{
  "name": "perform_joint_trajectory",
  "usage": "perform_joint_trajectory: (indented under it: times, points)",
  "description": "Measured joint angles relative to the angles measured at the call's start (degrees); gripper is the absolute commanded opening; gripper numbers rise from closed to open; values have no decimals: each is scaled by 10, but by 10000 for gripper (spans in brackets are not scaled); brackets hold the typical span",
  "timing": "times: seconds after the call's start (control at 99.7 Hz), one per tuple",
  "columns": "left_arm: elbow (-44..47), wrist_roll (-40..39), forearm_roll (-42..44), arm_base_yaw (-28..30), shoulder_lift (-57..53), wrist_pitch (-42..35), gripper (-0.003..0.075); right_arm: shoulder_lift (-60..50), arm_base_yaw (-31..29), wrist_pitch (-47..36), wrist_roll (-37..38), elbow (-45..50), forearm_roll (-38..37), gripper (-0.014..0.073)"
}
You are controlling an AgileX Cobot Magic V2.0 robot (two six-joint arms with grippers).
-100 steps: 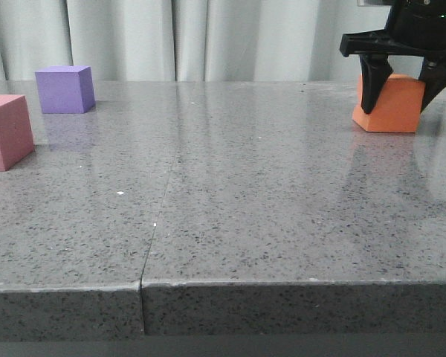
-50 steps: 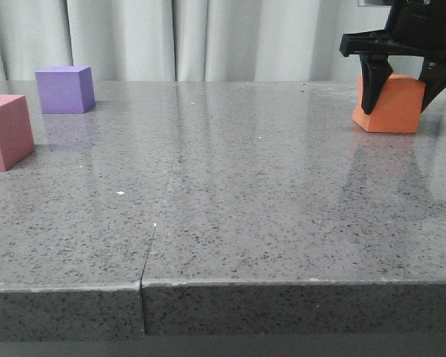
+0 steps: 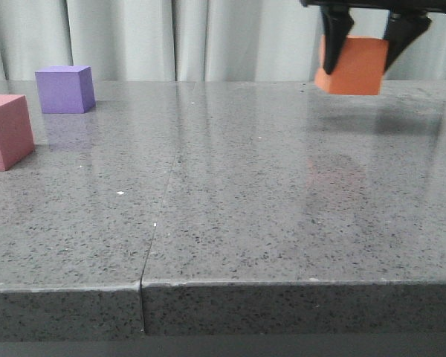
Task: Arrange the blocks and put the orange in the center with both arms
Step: 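Carry the orange cube with the right gripper toward the table middle and lower it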
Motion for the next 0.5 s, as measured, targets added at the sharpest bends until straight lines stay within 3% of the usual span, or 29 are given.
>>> perform_joint_trajectory:
  times: [0.502]
  points:
    - [0,0,0,0,0,0,-20,19,116,20,94,-21,2,320]
